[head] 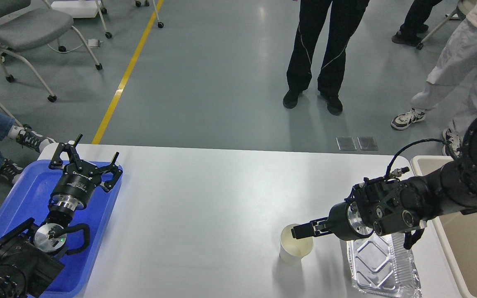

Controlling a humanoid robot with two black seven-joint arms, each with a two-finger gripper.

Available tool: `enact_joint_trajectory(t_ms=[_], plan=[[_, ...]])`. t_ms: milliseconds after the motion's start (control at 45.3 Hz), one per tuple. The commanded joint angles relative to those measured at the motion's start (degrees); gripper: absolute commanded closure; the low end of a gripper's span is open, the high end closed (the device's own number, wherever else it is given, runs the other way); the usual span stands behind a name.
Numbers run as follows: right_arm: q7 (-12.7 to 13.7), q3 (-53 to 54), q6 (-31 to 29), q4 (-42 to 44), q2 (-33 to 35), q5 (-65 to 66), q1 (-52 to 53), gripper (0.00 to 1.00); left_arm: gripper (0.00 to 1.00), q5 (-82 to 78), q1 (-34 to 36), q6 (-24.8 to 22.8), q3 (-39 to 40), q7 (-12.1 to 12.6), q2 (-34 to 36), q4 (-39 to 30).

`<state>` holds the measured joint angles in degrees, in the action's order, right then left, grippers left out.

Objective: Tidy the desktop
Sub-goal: 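Close the right gripper on the rim of the white paper cup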

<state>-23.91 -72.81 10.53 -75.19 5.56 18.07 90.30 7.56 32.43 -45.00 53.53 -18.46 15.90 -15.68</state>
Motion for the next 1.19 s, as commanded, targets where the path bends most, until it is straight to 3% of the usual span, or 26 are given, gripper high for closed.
enact_joint_trajectory(t_ms=[0,265,375,552,662,839,1170], plan=[[-0.08,-0.05,1.60,0.74,-0.28,0.56,-3.46,0.00,0.00,0.00,0.00,0.00,0.00,0.00,0.00,0.04],[-0.34,-0.05,3.36,4.87,-0.29,0.13,-8.20,0.06,0.00,0.00,0.00,0.00,0.00,0.00,0.00,0.04],[-0.34,-0.13,4.23,5.49,-0.20,0.12,-8.82,0.27,0.00,0.00,0.00,0.00,0.00,0.00,0.00,0.04],[-0.61,-3.21,6.78,5.49,-0.72,0.21,-8.73,0.75,0.00,0.00,0.00,0.00,0.00,0.00,0.00,-0.05],[-0.70,-3.74,8.01,5.49,-1.08,0.21,-8.65,0.98,0.00,0.00,0.00,0.00,0.00,0.00,0.00,-0.05],[-1.22,-3.74,8.19,5.49,-1.08,0.21,-8.30,1.00,0.00,0.00,0.00,0.00,0.00,0.00,0.00,0.04],[-6.23,-2.77,9.25,4.70,-0.55,-0.75,-5.49,1.00,0.00,0.00,0.00,0.00,0.00,0.00,0.00,-0.05]])
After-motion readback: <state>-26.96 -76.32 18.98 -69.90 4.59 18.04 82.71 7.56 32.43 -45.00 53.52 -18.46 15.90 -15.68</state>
